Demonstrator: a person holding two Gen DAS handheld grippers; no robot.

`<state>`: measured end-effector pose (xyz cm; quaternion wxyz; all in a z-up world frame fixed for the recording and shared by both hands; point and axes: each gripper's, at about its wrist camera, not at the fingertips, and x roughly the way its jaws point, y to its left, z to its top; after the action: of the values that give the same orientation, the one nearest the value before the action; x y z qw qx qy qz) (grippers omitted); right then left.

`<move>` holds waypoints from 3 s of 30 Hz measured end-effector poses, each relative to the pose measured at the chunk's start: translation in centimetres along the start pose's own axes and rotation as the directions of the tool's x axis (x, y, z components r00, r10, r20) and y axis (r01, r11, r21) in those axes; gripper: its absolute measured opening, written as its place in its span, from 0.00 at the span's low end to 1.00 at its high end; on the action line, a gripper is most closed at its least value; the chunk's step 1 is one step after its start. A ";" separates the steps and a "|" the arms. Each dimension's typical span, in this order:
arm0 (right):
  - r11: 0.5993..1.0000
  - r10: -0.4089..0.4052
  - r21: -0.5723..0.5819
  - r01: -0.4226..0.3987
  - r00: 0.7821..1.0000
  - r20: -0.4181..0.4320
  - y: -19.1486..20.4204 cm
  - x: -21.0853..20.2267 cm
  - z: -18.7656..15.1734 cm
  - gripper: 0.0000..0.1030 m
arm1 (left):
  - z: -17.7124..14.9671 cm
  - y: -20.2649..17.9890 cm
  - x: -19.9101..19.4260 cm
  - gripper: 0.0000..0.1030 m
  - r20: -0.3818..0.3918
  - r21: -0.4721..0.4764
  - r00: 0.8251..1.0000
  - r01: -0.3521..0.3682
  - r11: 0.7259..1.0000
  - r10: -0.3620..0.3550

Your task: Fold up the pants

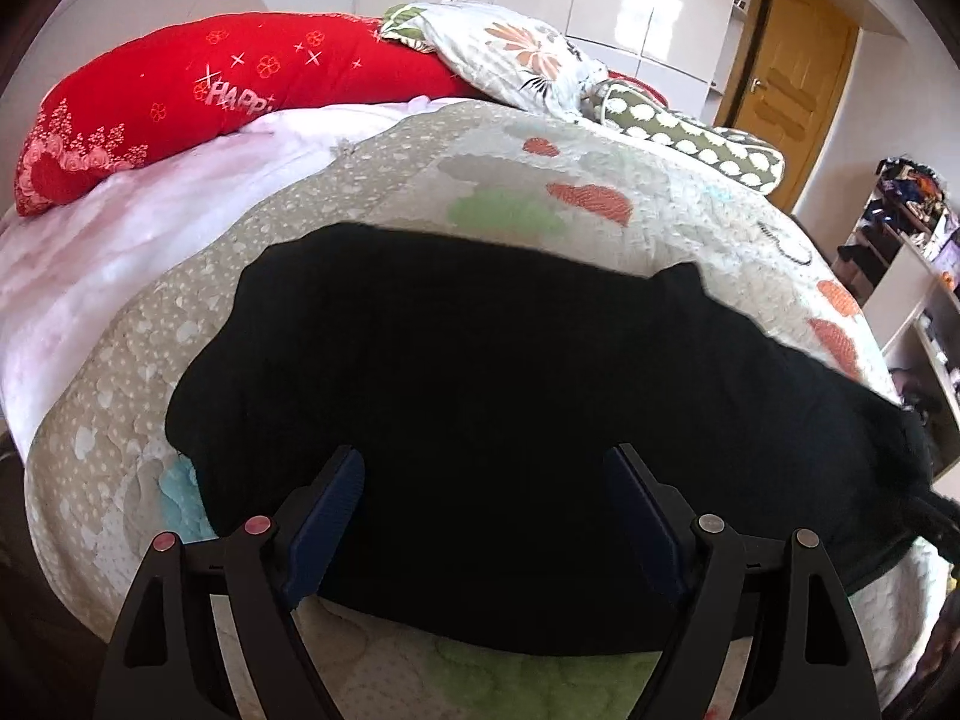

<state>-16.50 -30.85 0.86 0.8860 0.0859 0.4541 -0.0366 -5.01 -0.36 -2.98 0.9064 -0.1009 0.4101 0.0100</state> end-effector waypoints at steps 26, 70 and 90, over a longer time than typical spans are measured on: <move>0.975 -0.116 0.194 0.111 0.993 0.014 -7.1 -3.4 -2.5 0.60 | 2.1 -17.1 3.5 0.82 -0.231 0.385 0.934 0.346 0.856 -0.273; 0.949 0.307 -0.004 -0.314 0.924 0.229 4.2 -2.2 3.5 0.28 | 12.9 -19.2 6.7 0.80 -0.285 0.227 0.774 0.628 0.744 -0.566; 0.970 0.216 0.112 -0.216 0.976 0.009 4.1 4.1 0.9 0.68 | 4.0 -9.9 5.9 0.56 -0.263 0.106 0.907 0.365 0.925 -0.328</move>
<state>-12.75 -26.92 -1.46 0.8777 0.1848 0.4407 0.0348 2.84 -9.69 -3.05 0.8421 -0.1033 0.4920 -0.1953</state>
